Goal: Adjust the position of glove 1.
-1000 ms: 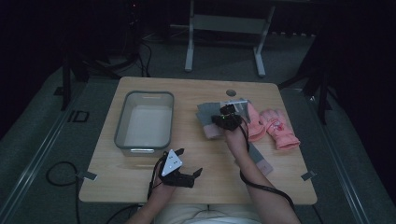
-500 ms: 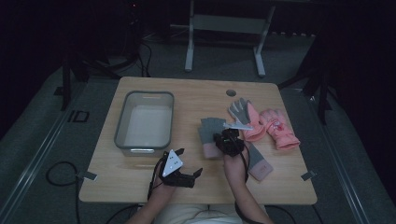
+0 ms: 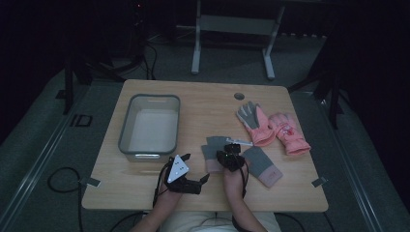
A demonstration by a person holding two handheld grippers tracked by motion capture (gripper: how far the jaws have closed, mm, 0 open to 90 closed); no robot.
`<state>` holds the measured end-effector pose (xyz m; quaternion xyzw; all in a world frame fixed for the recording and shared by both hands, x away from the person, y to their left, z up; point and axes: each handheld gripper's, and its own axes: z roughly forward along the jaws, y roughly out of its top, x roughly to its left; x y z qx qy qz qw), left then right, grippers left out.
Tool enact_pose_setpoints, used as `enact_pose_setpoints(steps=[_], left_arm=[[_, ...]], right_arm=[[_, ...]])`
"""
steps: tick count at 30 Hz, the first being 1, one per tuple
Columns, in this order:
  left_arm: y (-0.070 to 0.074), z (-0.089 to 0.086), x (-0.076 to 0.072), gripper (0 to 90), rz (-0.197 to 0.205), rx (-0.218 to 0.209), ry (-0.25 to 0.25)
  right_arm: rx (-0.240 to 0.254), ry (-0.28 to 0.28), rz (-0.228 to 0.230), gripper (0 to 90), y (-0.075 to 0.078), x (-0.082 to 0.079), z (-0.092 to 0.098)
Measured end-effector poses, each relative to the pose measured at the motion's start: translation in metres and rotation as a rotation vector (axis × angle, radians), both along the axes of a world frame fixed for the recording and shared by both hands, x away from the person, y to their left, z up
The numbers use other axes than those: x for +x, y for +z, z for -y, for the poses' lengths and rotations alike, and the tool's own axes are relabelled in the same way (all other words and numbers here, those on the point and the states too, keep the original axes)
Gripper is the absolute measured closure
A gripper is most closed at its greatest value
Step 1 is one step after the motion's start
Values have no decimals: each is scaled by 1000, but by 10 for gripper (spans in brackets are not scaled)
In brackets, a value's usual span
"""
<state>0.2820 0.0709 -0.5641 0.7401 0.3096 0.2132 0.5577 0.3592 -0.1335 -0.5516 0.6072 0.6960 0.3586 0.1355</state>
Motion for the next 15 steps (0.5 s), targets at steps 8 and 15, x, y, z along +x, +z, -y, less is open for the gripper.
enact_pose_setpoints(steps=[8,15], left_arm=[[0,0,0,4,-4,1,-4],[0,0,0,4,-4,3,-5]], right_arm=[[-56,88,42,649,14,-1,3],[-112,288,152,656,49,6,40]])
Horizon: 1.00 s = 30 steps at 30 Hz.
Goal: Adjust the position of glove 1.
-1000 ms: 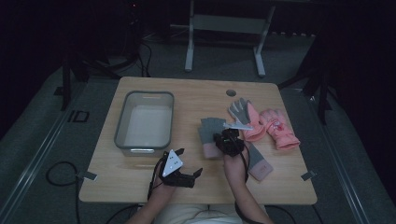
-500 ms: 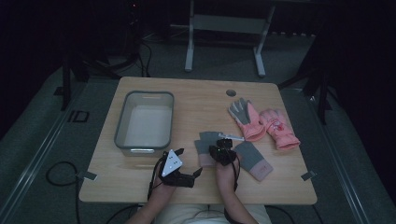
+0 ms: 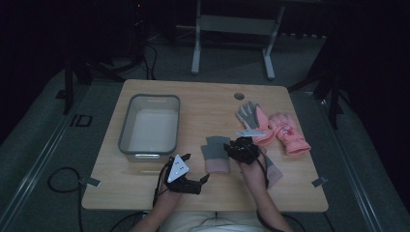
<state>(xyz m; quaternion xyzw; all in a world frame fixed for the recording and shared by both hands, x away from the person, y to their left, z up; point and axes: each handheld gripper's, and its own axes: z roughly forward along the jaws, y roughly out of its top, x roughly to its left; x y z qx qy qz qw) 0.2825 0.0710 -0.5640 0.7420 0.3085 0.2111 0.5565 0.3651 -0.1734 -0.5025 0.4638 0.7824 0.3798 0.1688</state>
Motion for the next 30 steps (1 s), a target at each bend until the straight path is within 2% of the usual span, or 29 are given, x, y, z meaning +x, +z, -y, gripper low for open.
enact_pose_setpoints(steps=[1,2,3,4,7,9,10,11,12,14,15,16,21,24,28,30], left_arm=[[0,0,0,4,-1,-1,0],[0,0,0,4,-3,-3,0],[0,0,0,4,-3,-3,0],[0,0,0,4,-3,-3,0],[0,0,1,4,-4,-5,-1],[0,0,1,4,-5,-4,-1],[0,0,1,4,-5,-5,-1],[0,0,1,4,-5,-6,0],[0,0,1,4,-4,-6,0],[0,0,1,4,-4,-4,1],[0,0,0,4,-1,-1,2],[0,0,0,4,-1,-1,2],[0,0,0,4,-4,-4,4],[0,0,0,4,-4,-4,5],[0,0,0,4,-3,-3,4],[0,0,0,4,-3,-6,5]], right_arm=[[-10,19,2,659,3,1,7],[-50,69,24,660,8,3,22],[-50,69,24,660,8,3,22],[-62,105,32,660,10,5,35],[-87,161,40,660,11,7,59],[-98,182,23,661,9,8,74],[-98,182,23,661,9,8,74],[-116,201,13,660,5,7,89],[-127,217,5,661,3,6,94],[-127,217,5,661,3,6,94],[-141,227,2,660,2,5,98],[-185,273,-24,660,-5,3,112],[-198,293,-42,651,-8,3,119],[-179,298,-62,636,-17,5,123],[-202,295,-96,627,-34,6,124],[-189,290,-89,631,-36,6,124]])
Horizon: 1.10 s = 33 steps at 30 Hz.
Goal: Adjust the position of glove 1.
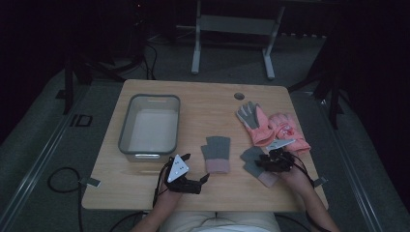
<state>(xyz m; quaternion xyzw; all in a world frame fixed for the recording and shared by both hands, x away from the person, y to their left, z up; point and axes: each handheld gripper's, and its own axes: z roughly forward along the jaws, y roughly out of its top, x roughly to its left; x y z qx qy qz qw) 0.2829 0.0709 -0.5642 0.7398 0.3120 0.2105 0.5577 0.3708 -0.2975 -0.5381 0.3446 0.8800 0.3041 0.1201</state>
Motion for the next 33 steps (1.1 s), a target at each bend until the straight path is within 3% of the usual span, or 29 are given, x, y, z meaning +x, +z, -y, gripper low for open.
enact_pose_setpoints(steps=[3,9,14,20,24,30,33], left_arm=[[0,0,0,4,-1,1,1],[0,0,0,4,-1,2,0],[0,0,0,4,-1,0,0],[0,0,0,4,1,2,1],[0,0,0,4,2,2,3],[0,0,0,4,3,4,2],[0,0,0,4,3,5,3]], right_arm=[[-26,2,20,686,-1,-4,-3],[-2,-28,-18,841,0,-4,-3],[35,-32,-27,858,11,-17,-8],[132,-190,33,859,44,-40,-11],[146,-359,72,859,56,-51,-12],[181,-536,59,859,42,-60,-9],[178,-588,39,859,30,-61,-7]])
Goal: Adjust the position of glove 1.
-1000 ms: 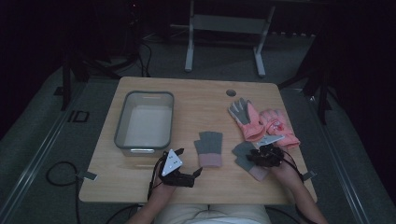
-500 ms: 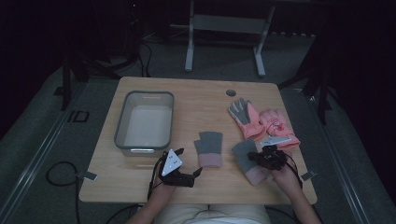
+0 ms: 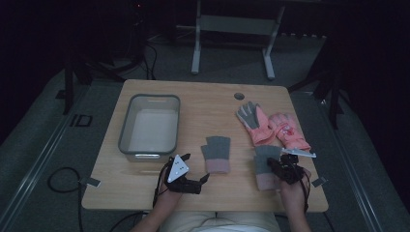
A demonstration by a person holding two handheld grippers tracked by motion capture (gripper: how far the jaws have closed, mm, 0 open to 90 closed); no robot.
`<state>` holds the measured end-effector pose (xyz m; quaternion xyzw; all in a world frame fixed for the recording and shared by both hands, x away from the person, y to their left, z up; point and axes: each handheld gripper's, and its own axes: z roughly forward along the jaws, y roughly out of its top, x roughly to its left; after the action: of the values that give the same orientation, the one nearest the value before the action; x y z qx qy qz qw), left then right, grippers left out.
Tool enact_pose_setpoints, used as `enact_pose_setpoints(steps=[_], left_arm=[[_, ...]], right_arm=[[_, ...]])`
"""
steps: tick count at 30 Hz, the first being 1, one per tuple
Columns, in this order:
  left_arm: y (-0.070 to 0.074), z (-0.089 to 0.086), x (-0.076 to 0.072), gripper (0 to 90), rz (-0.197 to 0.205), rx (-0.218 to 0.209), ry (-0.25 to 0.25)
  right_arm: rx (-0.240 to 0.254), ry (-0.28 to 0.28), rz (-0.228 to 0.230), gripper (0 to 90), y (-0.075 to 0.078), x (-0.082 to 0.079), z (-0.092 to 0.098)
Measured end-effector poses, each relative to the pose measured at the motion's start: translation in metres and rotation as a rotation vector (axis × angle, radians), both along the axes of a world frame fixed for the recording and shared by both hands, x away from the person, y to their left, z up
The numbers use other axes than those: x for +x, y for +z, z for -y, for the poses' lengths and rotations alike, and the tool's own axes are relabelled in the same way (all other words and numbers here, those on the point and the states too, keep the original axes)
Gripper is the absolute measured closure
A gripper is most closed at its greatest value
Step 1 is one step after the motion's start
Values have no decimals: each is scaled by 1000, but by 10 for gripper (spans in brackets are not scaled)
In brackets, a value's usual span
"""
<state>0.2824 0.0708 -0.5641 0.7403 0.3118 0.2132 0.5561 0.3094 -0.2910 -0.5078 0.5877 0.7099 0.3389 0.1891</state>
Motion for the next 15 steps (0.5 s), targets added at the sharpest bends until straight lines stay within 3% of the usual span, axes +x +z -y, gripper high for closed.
enact_pose_setpoints(steps=[7,10,15], left_arm=[[0,0,0,4,-1,1,-2],[0,1,0,4,-1,6,-8],[0,0,0,4,-1,3,-6]], right_arm=[[-31,-28,-48,848,-27,7,2],[-21,-39,-59,772,-35,10,6],[-19,-12,-55,736,-33,10,7]])
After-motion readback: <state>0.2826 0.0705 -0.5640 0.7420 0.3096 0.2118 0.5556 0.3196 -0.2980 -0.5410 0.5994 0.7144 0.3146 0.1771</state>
